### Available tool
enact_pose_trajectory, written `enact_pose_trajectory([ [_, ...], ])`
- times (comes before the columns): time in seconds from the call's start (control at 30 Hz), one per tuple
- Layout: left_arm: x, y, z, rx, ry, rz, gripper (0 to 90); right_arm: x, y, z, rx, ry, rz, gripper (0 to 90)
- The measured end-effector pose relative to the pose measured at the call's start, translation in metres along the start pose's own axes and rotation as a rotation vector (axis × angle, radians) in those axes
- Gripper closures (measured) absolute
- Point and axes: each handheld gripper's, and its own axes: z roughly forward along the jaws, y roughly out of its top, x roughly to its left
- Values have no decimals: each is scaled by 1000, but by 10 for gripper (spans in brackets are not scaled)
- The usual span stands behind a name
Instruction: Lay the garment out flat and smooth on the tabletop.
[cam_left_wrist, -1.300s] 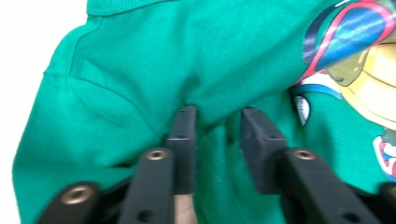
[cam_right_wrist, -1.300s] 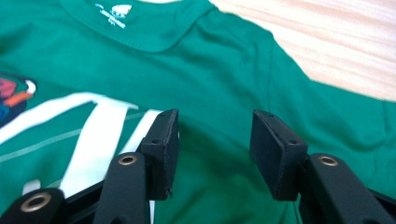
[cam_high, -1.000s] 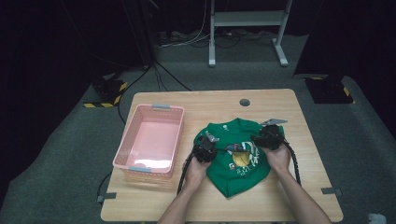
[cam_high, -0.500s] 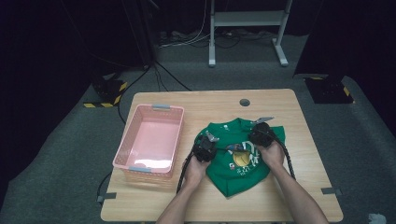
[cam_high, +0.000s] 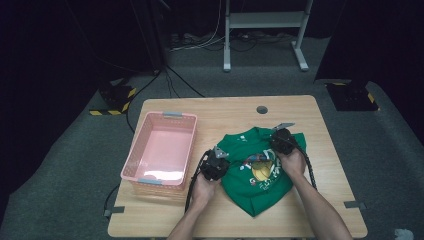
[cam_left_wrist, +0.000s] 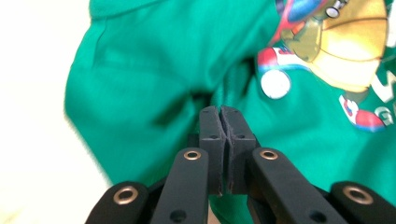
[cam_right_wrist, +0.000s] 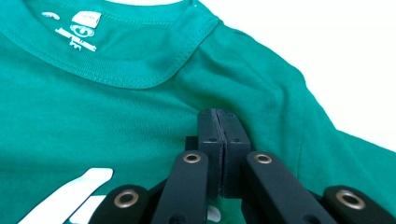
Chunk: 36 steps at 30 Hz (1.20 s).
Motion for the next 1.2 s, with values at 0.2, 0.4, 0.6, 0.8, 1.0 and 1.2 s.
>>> enact_pose_trajectory([
  [0.2,-4,-16,-15,-6,-32,-32,877,-5,0,3,-8,-7,31,889],
  [0.4,-7,-17,-18,-53,-62,-83,726,-1,0,-5,-42,31,48,752],
  [0.6,-3,-2,-16,-91,0,-117,500,-4,-9,-41,-109,80,62,654],
  [0.8,8,11,-1,-42,50,-139,435,-4,-32,-64,-111,76,43,625],
  [1.0,16,18,19,11,91,-158,451,-3,-56,-62,-75,75,70,601],
  [1.2,17,26,32,50,126,-120,729,0,-68,-52,-24,83,69,576],
])
